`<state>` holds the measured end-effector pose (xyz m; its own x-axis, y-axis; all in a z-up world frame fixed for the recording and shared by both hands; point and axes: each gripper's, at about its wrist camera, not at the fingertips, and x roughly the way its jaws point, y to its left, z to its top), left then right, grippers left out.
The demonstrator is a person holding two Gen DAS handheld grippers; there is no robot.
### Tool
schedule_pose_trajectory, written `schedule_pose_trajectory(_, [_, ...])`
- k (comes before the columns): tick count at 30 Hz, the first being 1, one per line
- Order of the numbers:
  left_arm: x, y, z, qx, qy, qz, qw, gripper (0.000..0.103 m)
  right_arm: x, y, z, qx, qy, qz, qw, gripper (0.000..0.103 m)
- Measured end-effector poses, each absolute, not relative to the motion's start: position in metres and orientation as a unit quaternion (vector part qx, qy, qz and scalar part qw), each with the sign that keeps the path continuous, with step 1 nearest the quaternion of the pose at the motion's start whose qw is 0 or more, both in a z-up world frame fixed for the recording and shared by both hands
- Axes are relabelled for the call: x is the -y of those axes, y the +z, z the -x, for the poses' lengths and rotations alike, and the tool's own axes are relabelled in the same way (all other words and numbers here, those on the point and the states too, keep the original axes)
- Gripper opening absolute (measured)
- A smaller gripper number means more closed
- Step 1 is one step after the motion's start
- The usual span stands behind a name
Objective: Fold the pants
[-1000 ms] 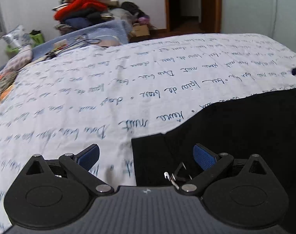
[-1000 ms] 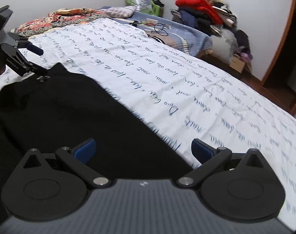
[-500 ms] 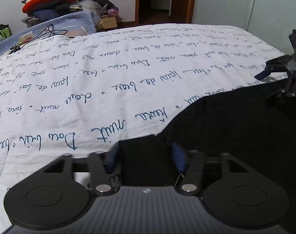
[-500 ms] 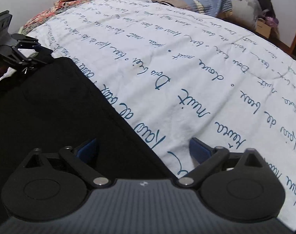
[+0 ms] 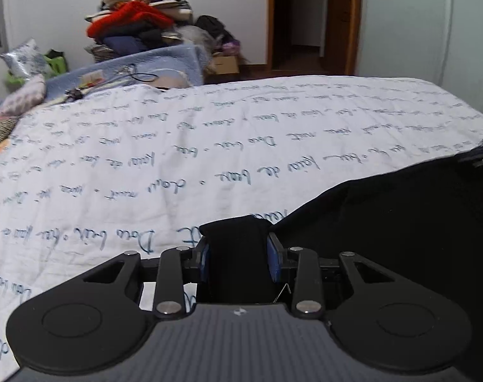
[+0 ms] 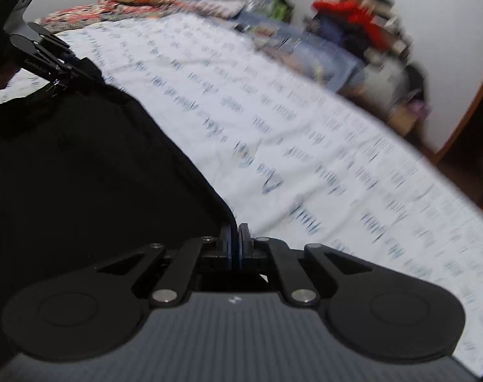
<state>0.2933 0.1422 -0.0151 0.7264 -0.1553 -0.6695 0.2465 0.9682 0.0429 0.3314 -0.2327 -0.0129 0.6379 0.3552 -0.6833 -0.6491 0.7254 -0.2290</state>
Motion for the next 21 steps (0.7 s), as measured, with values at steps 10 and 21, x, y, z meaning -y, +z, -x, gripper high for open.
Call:
schedule_pose_trajectory(10, [-0.159,0.027,-0.2,-0.277,-0.136,-0.069,0.949,0.03,0.207,0.013,-0.193,-0.169,0.233,0.346,0.893,0.005])
schedule_pose_trajectory(21, [-0.18,0.011,-0.078,-0.271,-0.12,-0.007,0.955,0.027,0.194,0.016,-0.049,-0.148,0.274,0.352,0.883,0.005])
